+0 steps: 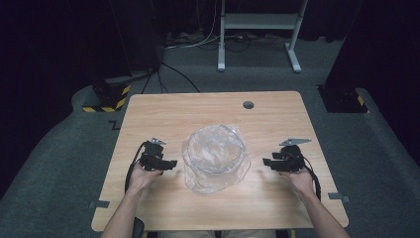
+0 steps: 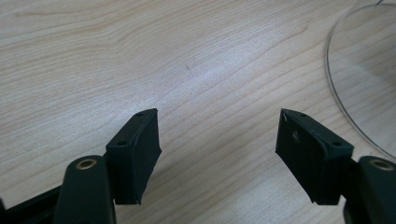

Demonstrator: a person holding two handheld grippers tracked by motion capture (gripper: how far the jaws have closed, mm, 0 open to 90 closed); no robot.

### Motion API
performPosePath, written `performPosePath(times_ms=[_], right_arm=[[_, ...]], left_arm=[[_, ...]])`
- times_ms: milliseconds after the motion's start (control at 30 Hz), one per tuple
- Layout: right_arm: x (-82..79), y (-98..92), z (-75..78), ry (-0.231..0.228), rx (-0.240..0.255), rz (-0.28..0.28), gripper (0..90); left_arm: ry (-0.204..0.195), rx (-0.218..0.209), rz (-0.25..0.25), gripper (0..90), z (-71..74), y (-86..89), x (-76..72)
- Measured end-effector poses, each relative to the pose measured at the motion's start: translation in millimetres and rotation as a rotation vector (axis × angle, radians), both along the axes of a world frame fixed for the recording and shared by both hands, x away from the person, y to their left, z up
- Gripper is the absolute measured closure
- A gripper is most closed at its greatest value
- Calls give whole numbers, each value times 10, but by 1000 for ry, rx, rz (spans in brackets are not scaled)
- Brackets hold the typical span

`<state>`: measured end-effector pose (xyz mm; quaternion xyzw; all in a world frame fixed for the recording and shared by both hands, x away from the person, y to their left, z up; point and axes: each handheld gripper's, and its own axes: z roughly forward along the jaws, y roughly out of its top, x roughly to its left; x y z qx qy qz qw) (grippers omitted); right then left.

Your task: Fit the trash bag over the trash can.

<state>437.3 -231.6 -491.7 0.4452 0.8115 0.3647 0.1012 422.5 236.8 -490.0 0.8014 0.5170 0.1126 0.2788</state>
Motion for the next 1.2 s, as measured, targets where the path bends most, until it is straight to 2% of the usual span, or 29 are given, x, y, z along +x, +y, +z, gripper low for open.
performPosePath(times_ms=[133,200,267,367,433,500,567,600,667,800,867,1200], right_arm=[[9,-1,-70,10,-28,0,446],[18,13,-104,27,-47,2,445],[30,34,-129,22,-67,4,445],[40,71,-161,-8,-102,16,445],[38,81,-168,-18,-106,16,445],[28,72,-188,-45,-108,10,431],[-22,61,-255,-124,-116,10,391],[-36,58,-281,-147,-111,8,361],[-39,45,-311,-163,-94,-2,323],[-36,47,-312,-163,-95,-6,312],[-34,47,-312,-163,-95,-6,311],[-29,62,-313,-156,-97,-21,282]], left_arm=[[25,20,-17,291,-61,-23,30],[31,31,-21,282,-88,-31,43],[31,38,-18,275,-112,-35,61],[5,47,-9,267,-130,-37,76],[-19,54,-10,263,-155,-49,70],[-51,91,-24,239,-182,-70,59],[-95,74,-11,175,-235,-88,29],[-115,67,-8,149,-256,-90,15],[-130,56,-2,118,-280,-97,14],[-190,27,11,35,-361,-108,-5],[-204,18,15,3,-384,-113,-16],[-205,18,21,2,-384,-117,-20]])
